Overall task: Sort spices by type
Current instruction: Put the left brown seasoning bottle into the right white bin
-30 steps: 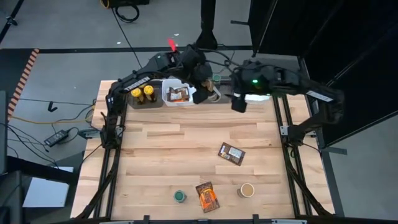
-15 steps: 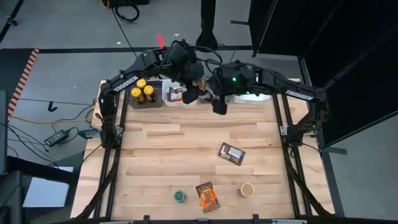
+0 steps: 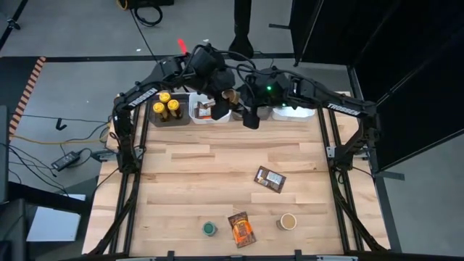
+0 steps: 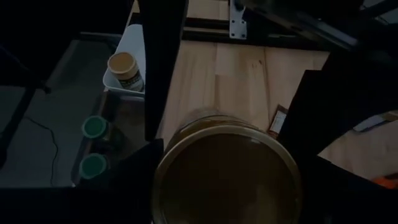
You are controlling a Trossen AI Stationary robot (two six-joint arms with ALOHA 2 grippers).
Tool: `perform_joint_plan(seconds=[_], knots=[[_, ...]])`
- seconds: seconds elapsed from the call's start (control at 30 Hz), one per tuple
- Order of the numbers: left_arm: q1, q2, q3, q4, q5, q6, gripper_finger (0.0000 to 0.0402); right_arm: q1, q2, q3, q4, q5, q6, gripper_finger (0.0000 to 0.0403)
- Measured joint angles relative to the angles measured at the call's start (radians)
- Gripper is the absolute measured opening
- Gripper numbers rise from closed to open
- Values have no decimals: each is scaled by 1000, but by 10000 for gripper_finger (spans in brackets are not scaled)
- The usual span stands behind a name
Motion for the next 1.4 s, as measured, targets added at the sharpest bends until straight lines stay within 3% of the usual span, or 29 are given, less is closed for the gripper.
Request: perform_joint_plan(seconds=[0.47, 0.87, 1.07, 1.4], knots=[[14, -34, 0, 22, 19, -15, 269, -29, 12, 0, 41, -17, 0, 355], [13, -33, 0, 47, 21, -4, 269, -31, 11, -39, 73, -15, 12, 288], [13, -33, 0, 46, 20, -4, 270, -31, 10, -43, 90, -14, 14, 288], [12, -34, 0, 49, -42, -7, 337, -32, 12, -44, 91, 31, 8, 288]])
